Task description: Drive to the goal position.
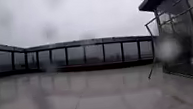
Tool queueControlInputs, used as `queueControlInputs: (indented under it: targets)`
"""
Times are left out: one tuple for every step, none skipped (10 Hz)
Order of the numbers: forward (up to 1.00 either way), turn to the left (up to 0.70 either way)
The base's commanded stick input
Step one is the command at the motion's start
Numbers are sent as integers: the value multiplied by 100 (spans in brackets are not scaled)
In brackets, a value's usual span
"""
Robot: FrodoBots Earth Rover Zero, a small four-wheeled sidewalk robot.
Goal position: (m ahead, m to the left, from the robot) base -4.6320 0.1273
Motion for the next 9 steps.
queueControlInputs:
  targets:
    - [70, 0]
    - [70, 0]
    - [70, -4]
    - [70, -27]
    - [70, -27]
    - [70, -27]
    - [70, -27]
    - [70, -27]
    - [70, -27]
